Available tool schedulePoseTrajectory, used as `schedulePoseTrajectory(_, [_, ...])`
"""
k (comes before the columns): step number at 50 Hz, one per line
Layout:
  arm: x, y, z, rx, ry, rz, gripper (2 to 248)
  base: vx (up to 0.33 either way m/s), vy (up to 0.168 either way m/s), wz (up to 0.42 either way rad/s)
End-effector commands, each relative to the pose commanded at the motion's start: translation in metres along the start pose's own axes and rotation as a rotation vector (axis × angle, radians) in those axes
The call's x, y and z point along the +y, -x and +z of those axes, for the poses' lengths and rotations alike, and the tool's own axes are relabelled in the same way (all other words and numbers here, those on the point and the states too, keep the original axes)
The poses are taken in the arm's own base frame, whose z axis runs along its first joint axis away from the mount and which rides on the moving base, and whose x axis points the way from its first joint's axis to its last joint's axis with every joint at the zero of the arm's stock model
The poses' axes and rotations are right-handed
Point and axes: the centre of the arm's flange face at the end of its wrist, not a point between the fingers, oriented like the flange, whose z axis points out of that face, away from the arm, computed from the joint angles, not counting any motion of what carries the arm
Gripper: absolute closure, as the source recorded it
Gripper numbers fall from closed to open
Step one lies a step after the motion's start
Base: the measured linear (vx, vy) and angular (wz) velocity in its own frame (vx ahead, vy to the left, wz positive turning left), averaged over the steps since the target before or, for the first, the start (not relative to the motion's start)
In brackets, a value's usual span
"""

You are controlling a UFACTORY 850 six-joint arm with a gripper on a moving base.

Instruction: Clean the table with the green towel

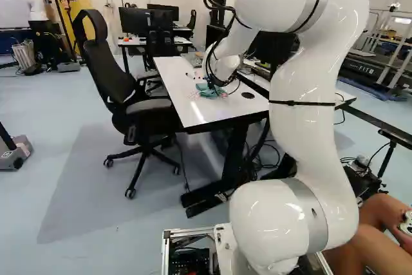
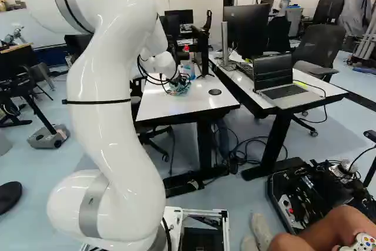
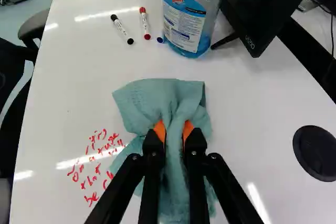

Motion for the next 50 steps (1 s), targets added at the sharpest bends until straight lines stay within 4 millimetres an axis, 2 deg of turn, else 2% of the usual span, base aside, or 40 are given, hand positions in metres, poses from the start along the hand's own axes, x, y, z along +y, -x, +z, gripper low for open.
schedulePoseTrajectory(50, [0.0,0.0032,-0.0001,-0.036,0.0,0.0,195,0.0,0.0,0.0])
